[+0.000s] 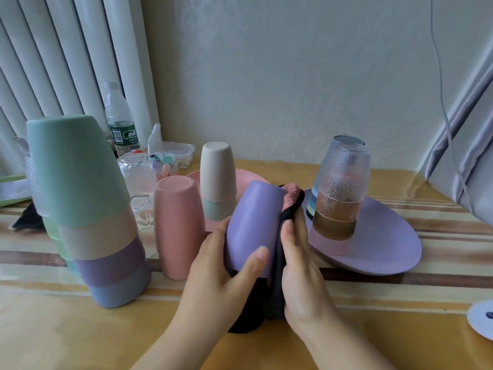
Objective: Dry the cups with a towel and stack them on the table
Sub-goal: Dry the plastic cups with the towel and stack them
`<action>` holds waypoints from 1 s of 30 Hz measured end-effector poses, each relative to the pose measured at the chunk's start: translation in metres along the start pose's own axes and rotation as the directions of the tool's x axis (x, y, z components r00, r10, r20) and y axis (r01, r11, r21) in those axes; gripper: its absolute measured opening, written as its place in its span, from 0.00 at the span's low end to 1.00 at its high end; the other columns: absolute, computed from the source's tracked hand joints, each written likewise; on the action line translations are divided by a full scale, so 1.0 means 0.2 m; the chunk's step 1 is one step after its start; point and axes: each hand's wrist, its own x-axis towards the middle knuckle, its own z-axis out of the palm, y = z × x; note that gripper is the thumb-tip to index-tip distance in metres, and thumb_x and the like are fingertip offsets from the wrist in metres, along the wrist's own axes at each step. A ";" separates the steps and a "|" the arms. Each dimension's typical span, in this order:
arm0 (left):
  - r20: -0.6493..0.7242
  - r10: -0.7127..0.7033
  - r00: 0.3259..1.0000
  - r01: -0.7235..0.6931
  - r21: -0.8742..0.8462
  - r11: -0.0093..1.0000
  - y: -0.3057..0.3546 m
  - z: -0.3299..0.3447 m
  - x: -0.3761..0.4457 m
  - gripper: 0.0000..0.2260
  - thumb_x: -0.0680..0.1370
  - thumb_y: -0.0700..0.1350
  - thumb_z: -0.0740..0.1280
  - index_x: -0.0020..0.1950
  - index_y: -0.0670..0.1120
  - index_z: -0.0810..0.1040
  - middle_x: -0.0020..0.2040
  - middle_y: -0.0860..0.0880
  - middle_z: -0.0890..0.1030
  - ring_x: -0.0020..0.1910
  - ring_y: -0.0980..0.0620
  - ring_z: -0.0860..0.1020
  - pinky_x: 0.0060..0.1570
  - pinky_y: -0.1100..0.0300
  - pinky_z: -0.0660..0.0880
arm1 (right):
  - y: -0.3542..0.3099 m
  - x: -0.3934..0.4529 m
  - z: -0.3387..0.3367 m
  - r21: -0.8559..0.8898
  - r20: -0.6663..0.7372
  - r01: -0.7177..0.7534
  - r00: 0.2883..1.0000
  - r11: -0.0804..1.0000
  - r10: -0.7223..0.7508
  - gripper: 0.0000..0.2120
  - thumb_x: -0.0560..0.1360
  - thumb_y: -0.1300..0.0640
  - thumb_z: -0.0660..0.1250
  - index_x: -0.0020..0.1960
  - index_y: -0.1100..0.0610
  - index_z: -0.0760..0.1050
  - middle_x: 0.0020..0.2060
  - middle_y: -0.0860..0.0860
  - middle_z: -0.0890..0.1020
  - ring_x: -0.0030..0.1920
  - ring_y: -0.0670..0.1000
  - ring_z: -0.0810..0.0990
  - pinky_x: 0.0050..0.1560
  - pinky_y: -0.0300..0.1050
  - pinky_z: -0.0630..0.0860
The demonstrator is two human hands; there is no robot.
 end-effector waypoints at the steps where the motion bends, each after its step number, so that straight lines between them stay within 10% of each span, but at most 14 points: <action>1: -0.001 -0.040 0.999 0.040 -0.066 0.997 0.00 -0.01 0.01 0.21 0.66 0.67 0.62 0.57 0.66 0.72 0.52 0.67 0.80 0.55 0.72 0.75 0.48 0.76 0.70 | 0.02 -0.01 0.00 0.010 0.008 -0.023 1.000 1.000 0.023 0.22 0.75 0.39 0.55 0.69 0.34 0.63 0.70 0.33 0.66 0.71 0.36 0.61 0.74 0.50 0.57; 7: 0.043 -0.187 0.981 0.190 -0.352 0.917 0.04 -0.06 0.04 0.16 0.72 0.67 0.58 0.53 0.62 0.75 0.50 0.69 0.80 0.51 0.76 0.75 0.47 0.77 0.69 | 0.04 -0.04 0.04 0.013 0.052 -0.042 0.998 0.999 0.041 0.19 0.77 0.48 0.53 0.68 0.39 0.65 0.66 0.32 0.70 0.69 0.36 0.65 0.73 0.47 0.59; 12: 0.051 -0.172 0.984 0.180 -0.249 0.952 0.02 -0.05 0.04 0.21 0.69 0.71 0.58 0.55 0.61 0.74 0.55 0.61 0.76 0.58 0.68 0.72 0.51 0.79 0.66 | 0.01 -0.03 0.02 0.000 0.031 0.013 0.999 1.000 -0.013 0.19 0.76 0.46 0.58 0.67 0.39 0.68 0.68 0.37 0.70 0.70 0.40 0.65 0.73 0.51 0.59; 17: -0.089 -0.140 0.986 0.111 -0.271 0.956 -0.02 -0.04 0.04 0.27 0.67 0.70 0.62 0.62 0.59 0.69 0.49 0.63 0.81 0.50 0.62 0.80 0.52 0.55 0.78 | 0.00 -0.03 0.01 0.039 -0.004 0.047 0.999 0.998 -0.047 0.22 0.72 0.44 0.62 0.66 0.37 0.69 0.68 0.38 0.71 0.71 0.41 0.65 0.73 0.53 0.59; 19: -0.095 -0.104 0.990 0.080 -0.231 0.970 -0.01 -0.03 0.03 0.21 0.71 0.67 0.59 0.58 0.58 0.72 0.49 0.66 0.80 0.50 0.65 0.79 0.50 0.64 0.75 | 0.01 -0.03 0.01 0.041 -0.001 0.054 0.999 0.998 -0.054 0.22 0.72 0.44 0.62 0.66 0.38 0.70 0.67 0.38 0.72 0.70 0.40 0.67 0.72 0.51 0.61; 26: 0.096 -0.146 0.985 0.167 -0.264 0.950 0.00 -0.05 0.03 0.28 0.59 0.68 0.66 0.55 0.56 0.76 0.48 0.65 0.82 0.46 0.68 0.80 0.41 0.75 0.72 | 0.03 -0.06 0.04 -0.175 0.001 0.131 0.991 0.976 -0.133 0.20 0.72 0.41 0.59 0.63 0.28 0.66 0.67 0.33 0.68 0.70 0.37 0.63 0.71 0.41 0.60; 30: 0.360 -0.155 0.920 0.258 -0.257 0.931 -0.01 -0.06 0.02 0.27 0.62 0.66 0.67 0.60 0.60 0.75 0.54 0.66 0.82 0.54 0.67 0.79 0.46 0.75 0.73 | 0.01 0.02 -0.04 0.071 -0.021 0.068 0.998 0.995 -0.067 0.25 0.69 0.36 0.66 0.65 0.37 0.70 0.68 0.39 0.71 0.71 0.40 0.65 0.71 0.47 0.59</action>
